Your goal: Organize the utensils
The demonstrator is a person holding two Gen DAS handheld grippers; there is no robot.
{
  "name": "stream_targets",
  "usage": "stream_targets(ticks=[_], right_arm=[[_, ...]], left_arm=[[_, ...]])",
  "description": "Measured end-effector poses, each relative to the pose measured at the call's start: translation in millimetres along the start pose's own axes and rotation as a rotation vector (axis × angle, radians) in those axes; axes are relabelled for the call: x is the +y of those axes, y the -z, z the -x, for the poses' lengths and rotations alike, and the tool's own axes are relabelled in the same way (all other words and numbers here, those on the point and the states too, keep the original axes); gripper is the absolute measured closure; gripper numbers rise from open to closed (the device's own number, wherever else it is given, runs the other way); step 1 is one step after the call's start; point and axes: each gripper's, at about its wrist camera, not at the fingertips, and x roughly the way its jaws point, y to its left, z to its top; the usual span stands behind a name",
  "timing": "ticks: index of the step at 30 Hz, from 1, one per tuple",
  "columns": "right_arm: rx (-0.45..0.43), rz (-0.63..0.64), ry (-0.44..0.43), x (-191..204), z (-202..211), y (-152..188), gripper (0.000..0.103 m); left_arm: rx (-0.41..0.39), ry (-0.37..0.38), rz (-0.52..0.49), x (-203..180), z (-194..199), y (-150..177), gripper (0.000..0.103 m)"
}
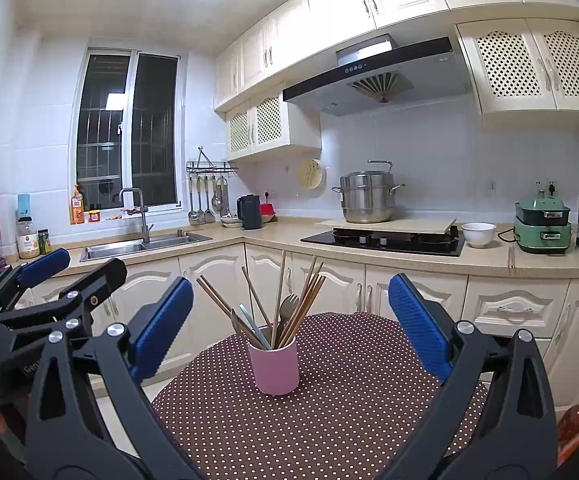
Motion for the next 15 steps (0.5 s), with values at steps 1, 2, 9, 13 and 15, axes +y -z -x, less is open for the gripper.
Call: stream_targets(ticks=[1,2,9,13,15], right_arm=[[0.000,0.000,0.000,0.2,0.1,0.1,0.007],[0.000,-0.001,0.000,-0.2,-0.4,0.2,0.007],[0.009,-0.005,-0.004,1.3,-3.3,3.0,0.007],[0.012,-0.008,-0.005,0.4,-3.9,3.2,0.007],[0.012,-0.008,-0.005,0.0,-4.0,3.1,0.007]], left_arm=[[0.000,0.001,0.000,-0.5,0.1,-0.7,0.017],[0.001,0.000,0.001,0.0,-0.2,-0.1,0.017],[0.010,-0.004,-0.002,0.1,-3.5,4.1,0.017],[0.011,-0.004,-0.002,0.3,-4.2,4.3,0.017],[0.012,-0.004,-0.002,0.8,-4.4,4.8,0.017]])
